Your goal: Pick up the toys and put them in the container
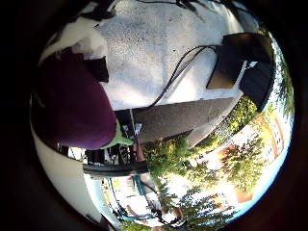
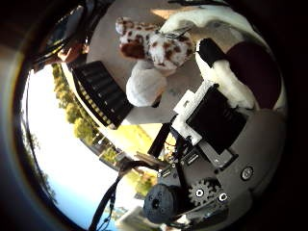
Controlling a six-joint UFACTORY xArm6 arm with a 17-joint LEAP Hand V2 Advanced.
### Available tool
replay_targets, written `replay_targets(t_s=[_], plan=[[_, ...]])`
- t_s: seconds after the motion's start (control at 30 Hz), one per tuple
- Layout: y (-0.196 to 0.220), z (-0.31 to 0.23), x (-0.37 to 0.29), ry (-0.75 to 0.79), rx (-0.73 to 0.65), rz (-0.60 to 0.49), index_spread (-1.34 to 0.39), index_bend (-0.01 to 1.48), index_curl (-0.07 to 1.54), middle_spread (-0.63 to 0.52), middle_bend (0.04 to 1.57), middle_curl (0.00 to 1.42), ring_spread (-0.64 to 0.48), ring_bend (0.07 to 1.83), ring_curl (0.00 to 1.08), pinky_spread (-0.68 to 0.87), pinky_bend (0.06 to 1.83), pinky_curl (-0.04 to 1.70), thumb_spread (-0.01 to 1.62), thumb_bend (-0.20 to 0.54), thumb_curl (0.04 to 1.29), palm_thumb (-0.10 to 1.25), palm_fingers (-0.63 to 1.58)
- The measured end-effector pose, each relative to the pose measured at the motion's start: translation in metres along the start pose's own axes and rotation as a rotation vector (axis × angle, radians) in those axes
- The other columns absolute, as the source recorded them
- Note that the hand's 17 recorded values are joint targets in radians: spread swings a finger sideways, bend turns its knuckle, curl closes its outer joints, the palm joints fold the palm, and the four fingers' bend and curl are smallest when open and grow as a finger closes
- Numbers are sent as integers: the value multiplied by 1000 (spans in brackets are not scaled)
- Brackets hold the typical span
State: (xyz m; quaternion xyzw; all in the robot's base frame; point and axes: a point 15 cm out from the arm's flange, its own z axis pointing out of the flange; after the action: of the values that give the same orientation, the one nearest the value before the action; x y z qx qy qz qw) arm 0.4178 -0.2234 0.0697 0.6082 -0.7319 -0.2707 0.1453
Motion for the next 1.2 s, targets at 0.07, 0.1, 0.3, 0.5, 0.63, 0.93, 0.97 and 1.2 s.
replay_targets(t_s=[0.07,0.1,0.3,0.5,0.63,0.93,0.97,1.2], plan=[[18,-24,-7,6,13,-31,-885,874,72,-264,1098,1121,-124,1378,862,182,1518,769,1118,-8,723,1001,869],[30,-38,-12,7,17,-48,-897,895,69,-265,1106,1129,-126,1384,866,178,1522,777,1125,-8,730,998,862],[96,-108,-64,-9,71,-172,-941,982,42,-271,1141,1164,-133,1420,882,163,1542,816,1148,-9,769,985,820],[151,-150,-155,22,128,-345,-965,1049,-3,-273,1161,1183,-134,1449,885,155,1556,848,1161,-10,800,977,798],[178,-156,-237,51,163,-499,-976,1091,-16,-273,1170,1191,-134,1461,885,150,1566,864,1167,-10,819,972,788],[172,-126,-425,50,292,-711,-975,1164,-17,-273,1192,1200,-130,1502,886,138,1545,905,1186,-17,803,889,702],[162,-120,-443,51,316,-714,-982,1145,-25,-273,1196,1198,-128,1514,885,140,1542,910,1191,-20,791,884,671],[78,-36,-525,75,293,-709,-681,1174,30,-209,984,1048,25,1331,768,214,1299,874,1200,-27,699,866,430]])
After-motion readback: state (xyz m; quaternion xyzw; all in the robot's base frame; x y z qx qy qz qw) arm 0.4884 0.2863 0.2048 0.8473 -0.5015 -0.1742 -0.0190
